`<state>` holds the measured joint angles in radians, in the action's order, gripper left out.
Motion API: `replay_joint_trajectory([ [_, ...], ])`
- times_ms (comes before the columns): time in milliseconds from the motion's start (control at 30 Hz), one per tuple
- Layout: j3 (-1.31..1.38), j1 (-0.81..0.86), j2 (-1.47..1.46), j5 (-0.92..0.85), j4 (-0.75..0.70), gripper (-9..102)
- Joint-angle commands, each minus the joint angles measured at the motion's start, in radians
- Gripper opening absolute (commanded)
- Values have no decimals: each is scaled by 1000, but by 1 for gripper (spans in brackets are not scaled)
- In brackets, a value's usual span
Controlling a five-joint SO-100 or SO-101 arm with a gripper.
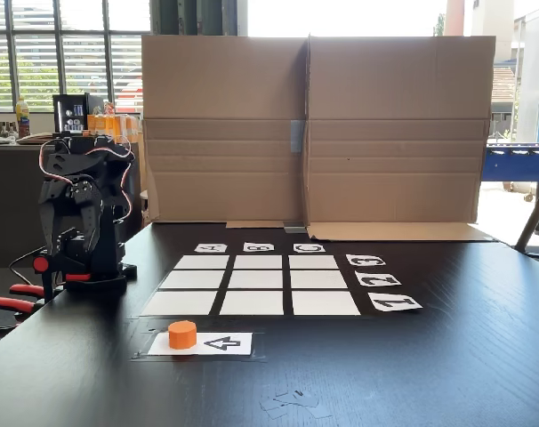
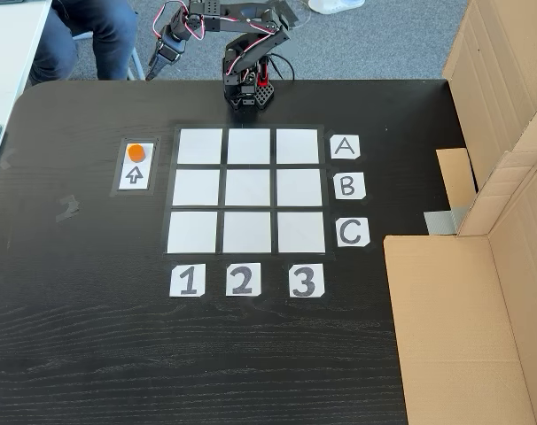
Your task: Pick up the round, orange token and place it in the grid on square A1.
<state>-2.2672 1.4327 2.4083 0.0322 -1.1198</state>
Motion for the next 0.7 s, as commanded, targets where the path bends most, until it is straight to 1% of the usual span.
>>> replay_joint_trajectory([
  [0,95,-20,-49,-3,-8,27],
  [100,132,-37,-91,-3,-11,32],
  [167,152,-60,-123,-2,-11,33],
  [400,241,-164,-331,31,-11,33],
  [667,388,-305,-565,117,-29,32],
])
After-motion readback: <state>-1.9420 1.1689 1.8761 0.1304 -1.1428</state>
